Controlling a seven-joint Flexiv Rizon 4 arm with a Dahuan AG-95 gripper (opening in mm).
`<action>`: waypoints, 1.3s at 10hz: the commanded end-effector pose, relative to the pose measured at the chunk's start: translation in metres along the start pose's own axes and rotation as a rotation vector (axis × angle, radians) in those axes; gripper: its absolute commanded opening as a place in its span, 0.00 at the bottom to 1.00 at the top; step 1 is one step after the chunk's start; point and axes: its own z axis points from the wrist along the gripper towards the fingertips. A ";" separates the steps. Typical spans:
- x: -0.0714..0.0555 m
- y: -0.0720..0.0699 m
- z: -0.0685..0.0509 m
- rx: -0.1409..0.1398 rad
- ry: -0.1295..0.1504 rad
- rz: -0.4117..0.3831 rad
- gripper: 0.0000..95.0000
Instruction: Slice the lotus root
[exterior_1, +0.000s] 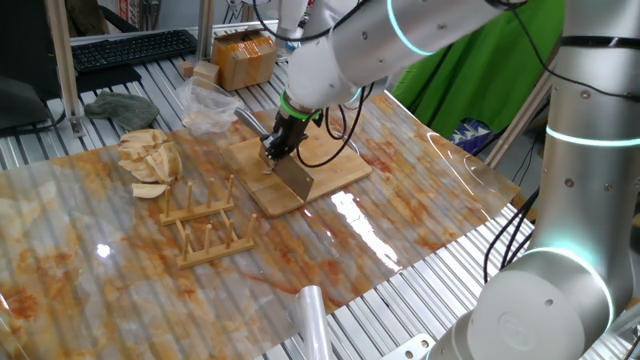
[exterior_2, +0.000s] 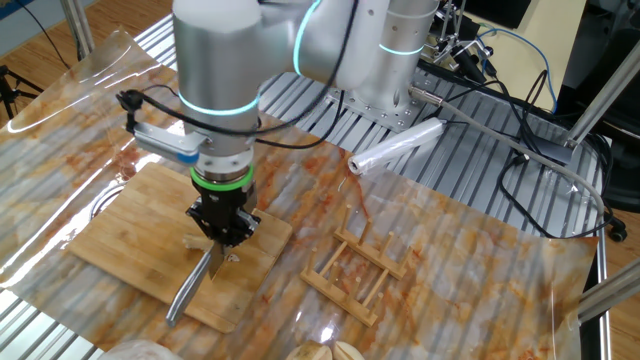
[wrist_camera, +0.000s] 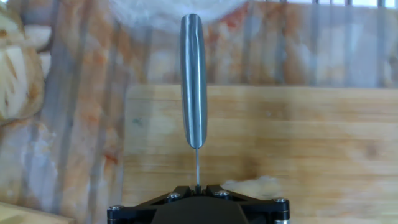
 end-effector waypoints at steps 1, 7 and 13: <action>-0.001 0.001 -0.003 0.021 0.022 0.011 0.00; -0.001 -0.001 -0.031 0.018 0.046 0.029 0.00; 0.003 -0.016 -0.043 0.021 0.039 -0.007 0.00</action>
